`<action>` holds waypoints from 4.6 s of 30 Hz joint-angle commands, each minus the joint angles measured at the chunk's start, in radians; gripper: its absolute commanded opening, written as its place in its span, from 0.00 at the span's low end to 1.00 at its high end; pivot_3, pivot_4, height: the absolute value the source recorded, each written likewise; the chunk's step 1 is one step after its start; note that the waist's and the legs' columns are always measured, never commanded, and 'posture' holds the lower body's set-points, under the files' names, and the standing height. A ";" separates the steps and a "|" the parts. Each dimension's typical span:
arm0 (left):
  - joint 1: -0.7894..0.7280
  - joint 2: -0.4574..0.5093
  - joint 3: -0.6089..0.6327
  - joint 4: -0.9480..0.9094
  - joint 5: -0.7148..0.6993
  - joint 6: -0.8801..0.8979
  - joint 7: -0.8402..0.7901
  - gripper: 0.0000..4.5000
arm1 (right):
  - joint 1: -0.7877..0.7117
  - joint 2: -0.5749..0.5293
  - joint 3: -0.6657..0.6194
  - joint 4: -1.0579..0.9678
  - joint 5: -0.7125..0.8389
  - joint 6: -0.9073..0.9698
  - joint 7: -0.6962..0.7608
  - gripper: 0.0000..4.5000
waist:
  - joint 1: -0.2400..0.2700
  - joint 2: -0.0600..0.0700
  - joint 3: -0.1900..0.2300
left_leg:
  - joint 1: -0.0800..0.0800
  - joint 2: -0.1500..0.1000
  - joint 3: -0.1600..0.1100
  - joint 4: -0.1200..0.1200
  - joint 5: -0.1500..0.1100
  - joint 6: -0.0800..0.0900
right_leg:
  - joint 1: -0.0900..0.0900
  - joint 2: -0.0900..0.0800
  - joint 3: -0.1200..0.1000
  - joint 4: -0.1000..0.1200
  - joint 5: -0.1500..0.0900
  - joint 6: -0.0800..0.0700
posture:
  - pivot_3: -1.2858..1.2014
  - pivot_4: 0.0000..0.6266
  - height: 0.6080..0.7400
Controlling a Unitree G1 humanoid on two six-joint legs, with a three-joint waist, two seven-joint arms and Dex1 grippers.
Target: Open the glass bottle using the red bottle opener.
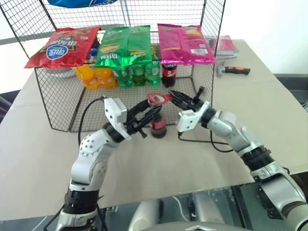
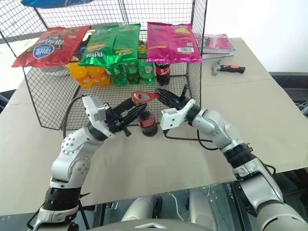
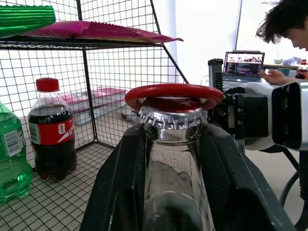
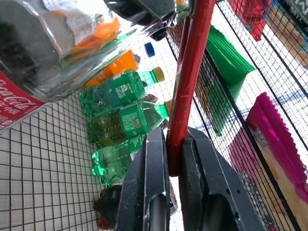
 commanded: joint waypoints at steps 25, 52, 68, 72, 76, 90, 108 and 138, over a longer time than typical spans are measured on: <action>-0.006 0.015 -0.017 0.046 0.033 -0.007 0.014 0.24 | 0.102 0.039 0.102 -0.036 0.077 -0.009 0.166 0.00 | 0.000 0.000 0.000 | 0.000 0.000 0.000 0.000 0.000 0.000 | 0.000 0.000 0.000 0.000 0.000 0.000 | 0.52 0.24 1.00; -0.013 0.001 -0.030 0.048 0.042 0.021 0.032 0.24 | -0.127 -0.090 0.035 0.018 -0.053 -0.193 0.079 0.00 | 0.003 0.000 0.000 | 0.000 0.000 0.000 0.000 0.000 0.000 | 0.000 0.000 0.000 0.000 0.000 0.000 | 0.52 0.24 1.00; -0.014 -0.011 -0.041 0.062 0.048 0.011 0.028 0.24 | -0.231 -0.154 -0.016 0.065 -0.081 -0.257 0.027 0.00 | 0.003 0.000 0.002 | 0.000 -0.001 0.000 0.000 0.000 0.000 | 0.000 -0.001 -0.001 0.000 0.000 0.000 | 0.52 0.24 1.00; -0.015 -0.014 -0.044 0.067 0.051 0.007 0.025 0.24 | -0.260 -0.169 -0.036 0.079 -0.079 -0.265 0.002 0.00 | 0.003 0.000 0.002 | -0.001 -0.001 0.000 0.000 0.000 0.000 | 0.000 -0.001 -0.001 0.000 0.000 0.000 | 0.52 0.24 1.00; -0.014 -0.014 -0.045 0.069 0.051 0.004 0.024 0.24 | -0.270 -0.168 -0.051 0.078 -0.072 -0.263 -0.022 0.00 | 0.002 0.000 0.002 | -0.001 -0.001 0.000 0.000 0.000 0.000 | 0.000 -0.001 -0.001 0.000 0.000 0.000 | 0.52 0.24 1.00; -0.006 -0.018 -0.040 0.059 0.043 -0.001 0.027 0.24 | -0.270 -0.132 -0.095 0.052 -0.040 -0.220 -0.067 0.00 | 0.002 0.000 0.002 | -0.001 -0.001 0.000 0.000 0.000 0.000 | 0.000 -0.001 -0.001 0.000 0.000 0.000 | 0.52 0.24 1.00; -0.016 -0.029 -0.031 0.053 0.048 -0.023 0.038 0.24 | -0.217 -0.116 -0.096 0.061 0.017 -0.159 -0.049 0.00 | 0.002 0.000 0.002 | -0.002 -0.001 0.000 0.000 0.000 0.000 | -0.001 -0.001 -0.001 -0.001 0.000 0.000 | 0.52 0.24 1.00; 0.002 -0.020 -0.014 0.011 0.007 -0.001 0.009 0.73 | -0.195 -0.104 -0.094 0.065 0.019 -0.142 -0.057 0.00 | 0.002 -0.001 0.005 | -0.012 -0.001 0.000 -0.001 0.002 -0.004 | -0.011 -0.001 -0.001 -0.003 0.003 0.003 | 0.52 0.24 1.00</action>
